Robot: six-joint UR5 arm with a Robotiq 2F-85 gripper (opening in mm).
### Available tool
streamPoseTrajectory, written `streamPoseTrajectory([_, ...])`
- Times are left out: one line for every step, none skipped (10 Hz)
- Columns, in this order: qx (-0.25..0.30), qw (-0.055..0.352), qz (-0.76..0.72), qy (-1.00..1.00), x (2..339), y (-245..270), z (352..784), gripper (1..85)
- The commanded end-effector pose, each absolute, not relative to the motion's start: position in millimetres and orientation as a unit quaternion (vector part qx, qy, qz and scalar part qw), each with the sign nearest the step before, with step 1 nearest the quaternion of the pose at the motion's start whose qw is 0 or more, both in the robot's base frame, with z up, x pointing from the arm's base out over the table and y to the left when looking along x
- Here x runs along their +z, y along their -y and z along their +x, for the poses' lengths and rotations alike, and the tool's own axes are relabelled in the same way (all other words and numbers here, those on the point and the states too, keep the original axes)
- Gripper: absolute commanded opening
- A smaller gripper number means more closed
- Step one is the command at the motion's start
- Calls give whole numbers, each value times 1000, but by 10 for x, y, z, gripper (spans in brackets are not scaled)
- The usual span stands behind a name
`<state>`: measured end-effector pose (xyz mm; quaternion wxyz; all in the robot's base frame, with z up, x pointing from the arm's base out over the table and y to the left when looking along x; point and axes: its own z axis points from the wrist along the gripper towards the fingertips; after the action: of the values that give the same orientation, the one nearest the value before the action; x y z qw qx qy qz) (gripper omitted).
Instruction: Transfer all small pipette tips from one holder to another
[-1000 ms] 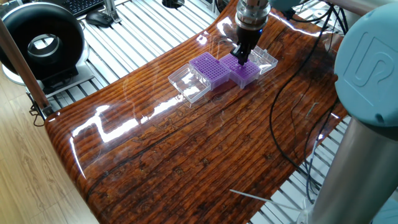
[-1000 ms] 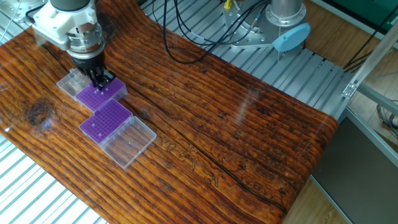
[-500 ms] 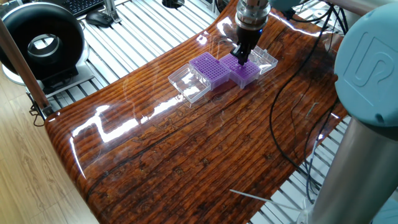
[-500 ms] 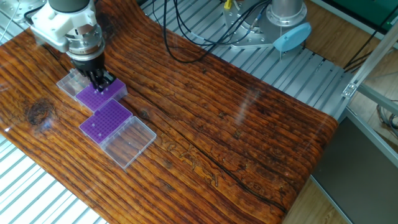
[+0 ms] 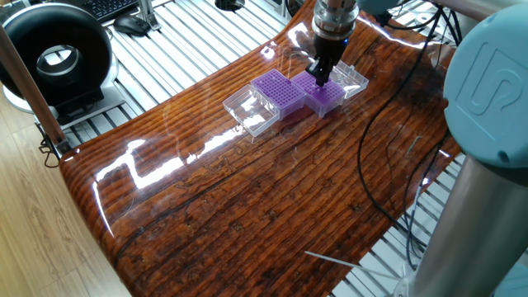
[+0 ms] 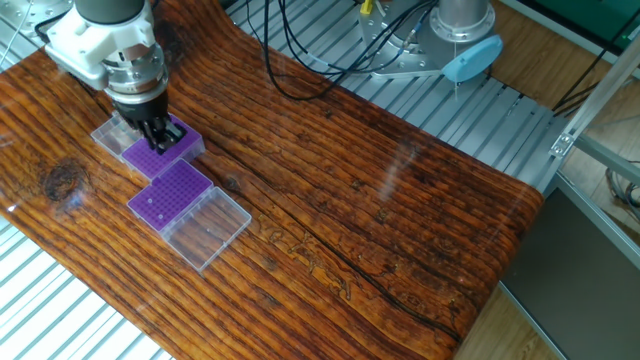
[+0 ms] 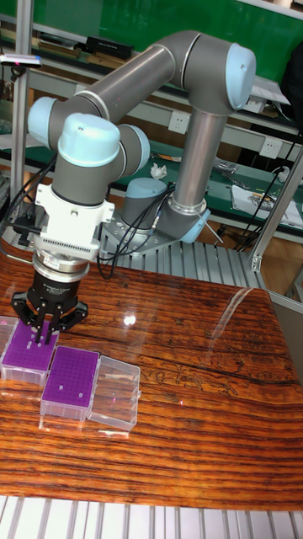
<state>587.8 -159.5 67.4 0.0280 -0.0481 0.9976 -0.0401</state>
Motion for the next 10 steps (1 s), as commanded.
streamPoseTrajectory([-33, 41, -44, -998, 694, 1460, 6059, 203])
streamPoseTrajectory([-33, 40, -41, -998, 723, 1409, 6095, 203])
streamPoseTrajectory([-30, 41, -39, -998, 737, 1357, 6129, 203])
streamPoseTrajectory([-30, 43, -42, -998, 730, 1340, 6161, 203])
streamPoseTrajectory([-27, 44, -44, -998, 723, 1316, 6183, 203])
streamPoseTrajectory([-33, 45, -48, -997, 725, 1325, 6205, 203])
streamPoseTrajectory([-33, 45, -49, -997, 727, 1301, 6226, 203])
streamPoseTrajectory([-39, 47, -55, -997, 725, 1308, 6258, 207])
streamPoseTrajectory([-39, 49, -59, -996, 710, 1289, 6293, 210])
streamPoseTrajectory([-38, 51, -59, -996, 697, 1262, 6333, 213])
